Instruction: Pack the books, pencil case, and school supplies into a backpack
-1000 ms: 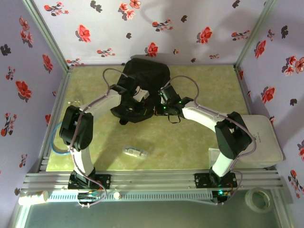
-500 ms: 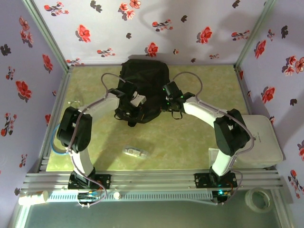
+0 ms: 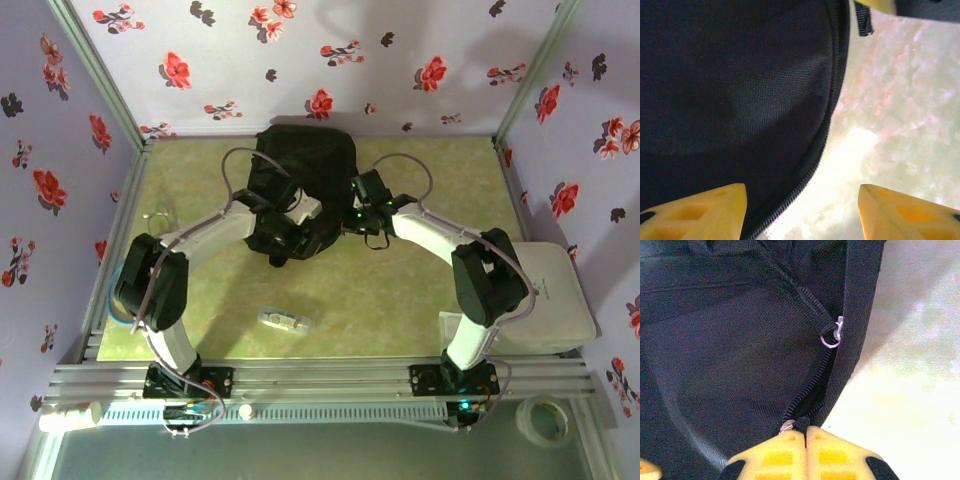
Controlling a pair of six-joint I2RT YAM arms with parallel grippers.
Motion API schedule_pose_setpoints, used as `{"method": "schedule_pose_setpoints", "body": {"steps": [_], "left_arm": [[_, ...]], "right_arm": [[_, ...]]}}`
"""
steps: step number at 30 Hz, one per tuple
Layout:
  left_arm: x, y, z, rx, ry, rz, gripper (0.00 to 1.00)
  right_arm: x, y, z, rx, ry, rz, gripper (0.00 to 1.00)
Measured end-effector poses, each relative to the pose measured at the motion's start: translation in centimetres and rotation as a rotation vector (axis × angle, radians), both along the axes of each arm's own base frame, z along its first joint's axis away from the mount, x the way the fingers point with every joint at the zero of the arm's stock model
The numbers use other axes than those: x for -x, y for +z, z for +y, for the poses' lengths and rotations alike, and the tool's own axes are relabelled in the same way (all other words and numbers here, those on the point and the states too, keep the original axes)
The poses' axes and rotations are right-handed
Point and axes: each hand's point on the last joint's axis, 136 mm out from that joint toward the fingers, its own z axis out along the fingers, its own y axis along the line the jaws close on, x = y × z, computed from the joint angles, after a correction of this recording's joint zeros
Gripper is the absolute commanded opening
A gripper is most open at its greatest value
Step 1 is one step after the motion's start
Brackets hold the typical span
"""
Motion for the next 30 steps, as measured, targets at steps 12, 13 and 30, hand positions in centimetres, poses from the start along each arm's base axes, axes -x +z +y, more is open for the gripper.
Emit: {"method": "schedule_pose_setpoints", "body": {"steps": [12, 13, 30], "left_arm": [[-0.6, -3.4, -0.9, -0.051, -0.028, 0.038, 0.25], [-0.7, -3.4, -0.9, -0.050, -0.027, 0.037, 0.25], [-1.2, -5.5, -1.4, -0.015, -0.014, 0.000, 0.23]], "right_arm": [[-0.1, -0.7, -1.3, 0.039, -0.016, 0.005, 0.00], [-0.2, -0.7, -1.6, 0.060, -0.015, -0.003, 0.00], [-7.0, -1.3, -3.2, 0.381, -0.010, -0.109, 0.00]]}}
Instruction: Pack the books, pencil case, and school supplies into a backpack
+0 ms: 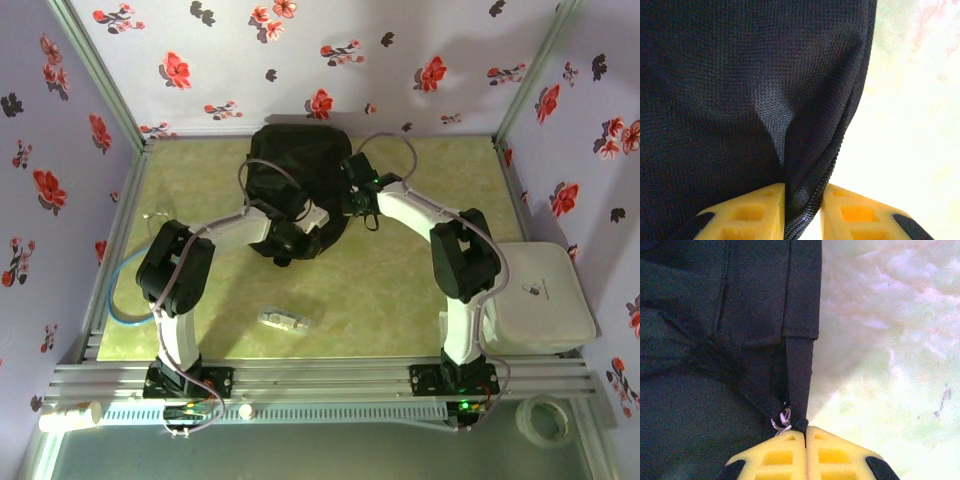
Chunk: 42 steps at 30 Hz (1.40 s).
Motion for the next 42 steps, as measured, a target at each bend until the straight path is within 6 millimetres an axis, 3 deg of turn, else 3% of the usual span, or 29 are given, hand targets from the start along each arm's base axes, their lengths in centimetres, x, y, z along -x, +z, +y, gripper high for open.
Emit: {"method": "schedule_pose_setpoints", "body": {"steps": [7, 11, 16, 21, 23, 27, 30, 35, 38, 42], "left_arm": [[0.1, -0.4, 0.0, 0.012, 0.015, 0.003, 0.23], [0.6, -0.5, 0.0, 0.036, 0.034, 0.013, 0.23], [3.1, -0.5, -0.9, 0.090, 0.055, 0.060, 0.24], [7.5, 0.2, -3.8, 0.148, 0.025, 0.112, 0.29], [8.8, 0.9, -4.5, 0.166, 0.011, 0.130, 0.32], [9.6, 2.8, -4.2, 0.173, 0.008, 0.146, 0.44], [8.5, 5.6, -4.0, 0.192, 0.020, 0.117, 0.55], [3.8, 11.3, -3.1, 0.243, 0.114, -0.011, 0.57], [0.0, 14.0, -2.0, 0.261, 0.215, -0.081, 0.55], [-5.0, 15.7, -1.8, 0.270, 0.335, -0.121, 0.51]], "right_arm": [[-0.2, 0.0, 0.2, -0.022, -0.002, 0.001, 0.00], [1.5, 0.0, -0.4, -0.076, -0.016, 0.014, 0.00], [4.7, 0.2, -1.8, -0.115, -0.038, 0.027, 0.00], [7.7, -0.4, -4.6, -0.117, -0.089, 0.053, 0.01], [8.5, -0.4, -5.5, -0.118, -0.106, 0.059, 0.11], [8.5, 1.6, -6.3, -0.149, -0.136, 0.015, 0.48], [8.0, 4.2, -6.4, -0.197, -0.144, -0.055, 0.64], [6.0, 6.8, -6.2, -0.279, -0.151, -0.127, 0.71], [4.0, 6.4, -6.2, -0.307, -0.166, -0.117, 0.72], [1.3, 4.3, -6.1, -0.324, -0.184, -0.069, 0.73]]}}
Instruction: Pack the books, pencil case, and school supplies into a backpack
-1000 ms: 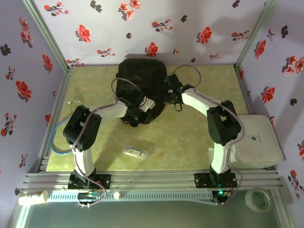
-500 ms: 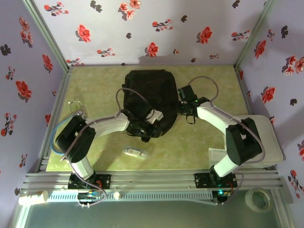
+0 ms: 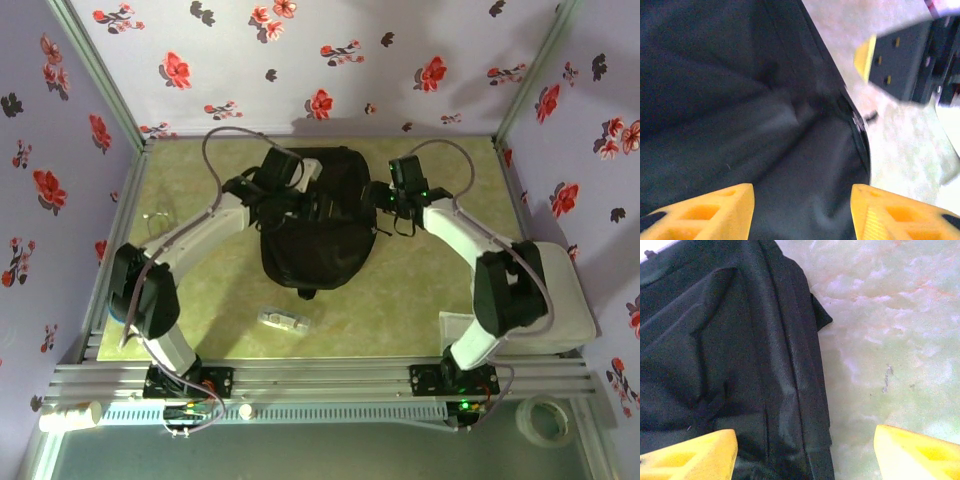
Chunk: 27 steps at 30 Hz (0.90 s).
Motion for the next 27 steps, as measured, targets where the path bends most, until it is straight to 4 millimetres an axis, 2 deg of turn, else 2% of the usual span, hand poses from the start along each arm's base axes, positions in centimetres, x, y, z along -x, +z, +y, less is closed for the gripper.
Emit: {"method": "schedule_pose_setpoints", "body": {"steps": [4, 7, 10, 13, 16, 18, 24, 27], "left_arm": [[-3.2, -0.9, -1.0, -0.018, 0.058, 0.015, 0.45], [-4.4, -2.5, -1.9, -0.041, 0.070, 0.051, 0.43], [-4.9, -4.0, -2.8, -0.067, 0.064, 0.084, 0.43], [-5.1, -4.7, -4.3, -0.083, 0.045, 0.101, 0.41], [-5.3, -5.2, -5.8, -0.091, 0.023, 0.106, 0.38], [-5.5, -5.7, -6.5, -0.100, 0.015, 0.114, 0.37], [-6.2, -8.3, -7.3, -0.155, 0.017, 0.162, 0.36], [-6.0, -9.4, -7.1, -0.179, 0.017, 0.190, 0.36]], "right_arm": [[-1.6, -2.8, -0.1, -0.029, -0.010, 0.068, 0.70], [-2.0, -4.7, 0.1, -0.056, 0.003, 0.115, 0.68], [-1.9, -5.6, 0.8, -0.094, 0.033, 0.145, 0.65], [-1.6, -6.0, 1.9, -0.143, 0.074, 0.168, 0.56], [-1.3, -6.2, 2.9, -0.194, 0.111, 0.185, 0.31], [-1.2, -5.8, 3.5, -0.224, 0.136, 0.185, 0.22], [-0.7, -6.0, 4.1, -0.281, 0.176, 0.170, 0.14], [0.2, -5.9, 4.4, -0.313, 0.195, 0.167, 0.13]]}}
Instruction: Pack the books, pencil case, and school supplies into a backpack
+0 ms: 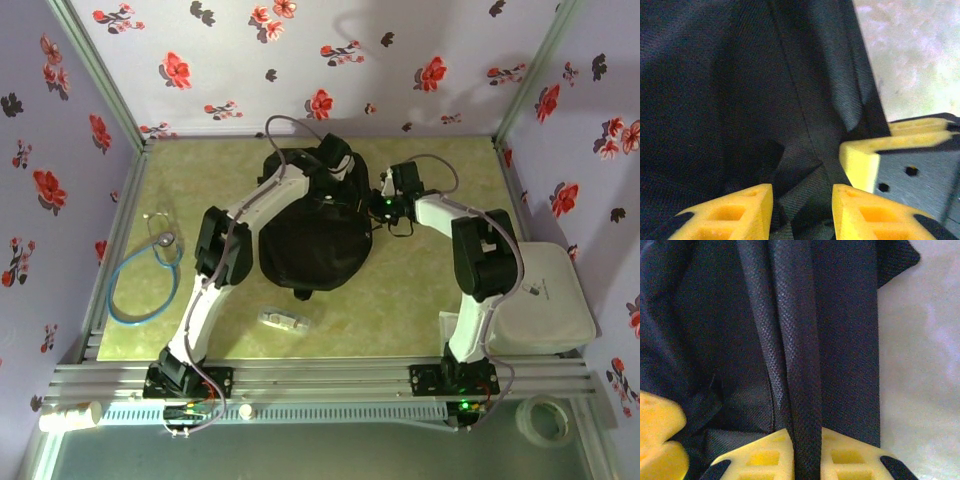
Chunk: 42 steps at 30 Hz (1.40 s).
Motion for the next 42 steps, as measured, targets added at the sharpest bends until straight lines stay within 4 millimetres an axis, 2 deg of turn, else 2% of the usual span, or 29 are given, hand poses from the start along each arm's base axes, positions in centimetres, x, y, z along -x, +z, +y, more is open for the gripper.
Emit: {"method": "schedule_pose_setpoints", "body": {"steps": [7, 24, 29, 35, 42], "left_arm": [[-0.1, -0.8, -0.2, -0.019, -0.005, 0.018, 0.29], [-0.1, -3.3, -0.1, -0.208, -0.080, -0.066, 0.33], [-0.1, -3.6, 0.2, -0.262, -0.072, -0.093, 0.22], [-0.5, -3.4, 0.6, -0.279, -0.038, -0.102, 0.02], [-0.4, -3.0, 0.5, -0.265, -0.022, -0.094, 0.00]], "right_arm": [[1.3, -0.1, 0.2, -0.042, 0.012, -0.002, 0.11], [2.2, -0.2, 0.1, -0.050, 0.014, -0.014, 0.10], [2.6, -0.4, 0.1, -0.047, 0.015, -0.014, 0.09], [2.8, -0.5, 0.0, -0.042, 0.012, -0.015, 0.08], [2.9, -0.5, -0.4, -0.014, -0.006, -0.023, 0.07]]}}
